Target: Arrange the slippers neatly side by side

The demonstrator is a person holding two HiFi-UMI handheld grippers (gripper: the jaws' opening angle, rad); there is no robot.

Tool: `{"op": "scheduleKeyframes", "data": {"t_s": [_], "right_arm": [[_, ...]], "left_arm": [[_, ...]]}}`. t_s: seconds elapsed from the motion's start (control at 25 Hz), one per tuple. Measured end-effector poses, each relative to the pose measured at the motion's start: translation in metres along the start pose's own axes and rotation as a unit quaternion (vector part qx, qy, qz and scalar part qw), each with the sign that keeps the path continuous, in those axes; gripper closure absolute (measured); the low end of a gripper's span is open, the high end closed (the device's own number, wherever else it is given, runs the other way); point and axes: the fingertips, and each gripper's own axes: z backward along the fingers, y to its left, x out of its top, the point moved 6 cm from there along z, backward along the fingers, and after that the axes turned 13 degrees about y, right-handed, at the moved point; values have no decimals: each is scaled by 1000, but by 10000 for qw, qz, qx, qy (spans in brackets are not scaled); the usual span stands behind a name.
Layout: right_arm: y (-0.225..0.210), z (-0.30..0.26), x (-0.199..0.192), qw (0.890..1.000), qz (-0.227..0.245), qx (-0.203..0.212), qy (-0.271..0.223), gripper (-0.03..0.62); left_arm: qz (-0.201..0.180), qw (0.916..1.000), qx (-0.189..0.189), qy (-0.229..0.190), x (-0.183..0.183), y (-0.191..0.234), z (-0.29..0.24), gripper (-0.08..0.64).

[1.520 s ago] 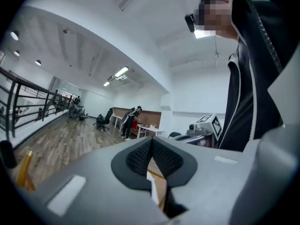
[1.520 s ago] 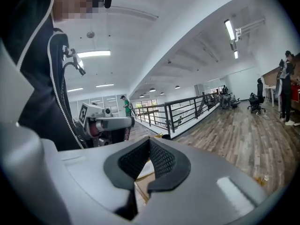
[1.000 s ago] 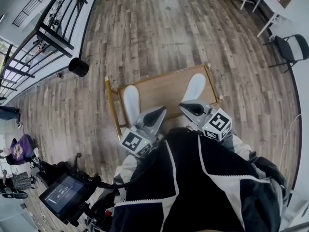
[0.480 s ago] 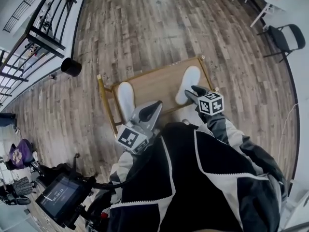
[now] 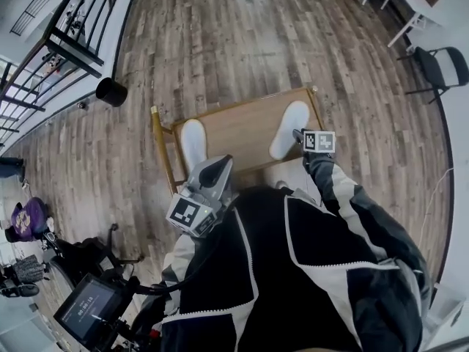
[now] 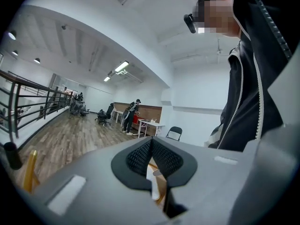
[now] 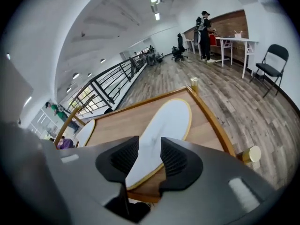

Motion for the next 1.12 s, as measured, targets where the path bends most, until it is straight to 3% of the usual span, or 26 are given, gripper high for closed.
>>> {"op": "scheduleKeyframes", "data": {"t_s": [0.16,0.28,0.32,0.4,0.56,1.12], "right_arm": [[-16,-19,3,9978,-654,136,6,442],[-23,-31,12,9964,-833,62,137,440],[-25,-34,14,9963,-831,-11,204,459],[-26,-38,18,9969,-734,-112,267,571],[-22,-40,22,9978,-624,-108,207,572],[12,-12,26,9999,-11,41,-115,571]], "left_arm": [[46,9997,224,26,-5,5,14,541],[169,9992,363,1,-5,10,21,541],[181,9991,370,-71,-5,10,22,541],[219,9987,445,-68,-6,12,24,541],[321,9978,584,15,-13,17,28,541],[194,9996,163,-102,-9,21,13,541]]}}
